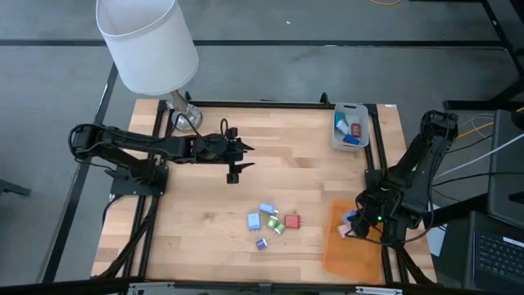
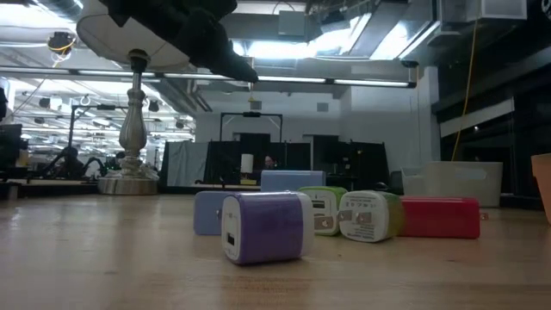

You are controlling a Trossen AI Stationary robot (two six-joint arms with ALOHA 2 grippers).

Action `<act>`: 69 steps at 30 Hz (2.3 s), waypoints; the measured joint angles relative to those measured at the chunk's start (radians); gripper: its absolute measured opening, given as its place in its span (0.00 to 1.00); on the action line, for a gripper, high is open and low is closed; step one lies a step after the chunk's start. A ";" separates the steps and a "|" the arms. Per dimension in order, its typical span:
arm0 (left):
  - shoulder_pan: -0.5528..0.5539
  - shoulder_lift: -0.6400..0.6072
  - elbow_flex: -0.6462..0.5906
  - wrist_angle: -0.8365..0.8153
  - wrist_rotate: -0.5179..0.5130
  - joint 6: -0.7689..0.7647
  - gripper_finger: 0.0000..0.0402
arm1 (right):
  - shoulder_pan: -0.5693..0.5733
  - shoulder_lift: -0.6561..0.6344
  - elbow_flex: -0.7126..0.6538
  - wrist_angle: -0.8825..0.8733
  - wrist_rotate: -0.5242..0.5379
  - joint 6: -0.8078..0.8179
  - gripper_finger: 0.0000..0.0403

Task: Pick & Place Office items
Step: Put the bottom left light blue charger adapter into the orange bin, then put the top light blue charger adapter into the orange bin

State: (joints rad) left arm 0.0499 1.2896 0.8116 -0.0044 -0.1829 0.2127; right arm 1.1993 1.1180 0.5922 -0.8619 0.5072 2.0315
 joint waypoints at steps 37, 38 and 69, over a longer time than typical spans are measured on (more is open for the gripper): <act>-0.150 0.346 0.085 0.006 0.303 -0.034 0.56 | -0.189 0.065 0.004 0.145 1.022 -0.479 0.46; -0.164 0.355 0.097 0.006 0.306 -0.034 0.56 | -0.196 0.066 0.004 0.145 1.021 -0.486 0.46; -0.210 0.518 0.188 0.055 0.341 -0.205 0.56 | -0.233 0.070 0.003 0.261 0.969 -0.678 0.46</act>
State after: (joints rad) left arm -0.1599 1.8076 1.0000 0.0509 0.1577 0.0079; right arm 0.9661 1.1885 0.5957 -0.6014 1.4761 1.3538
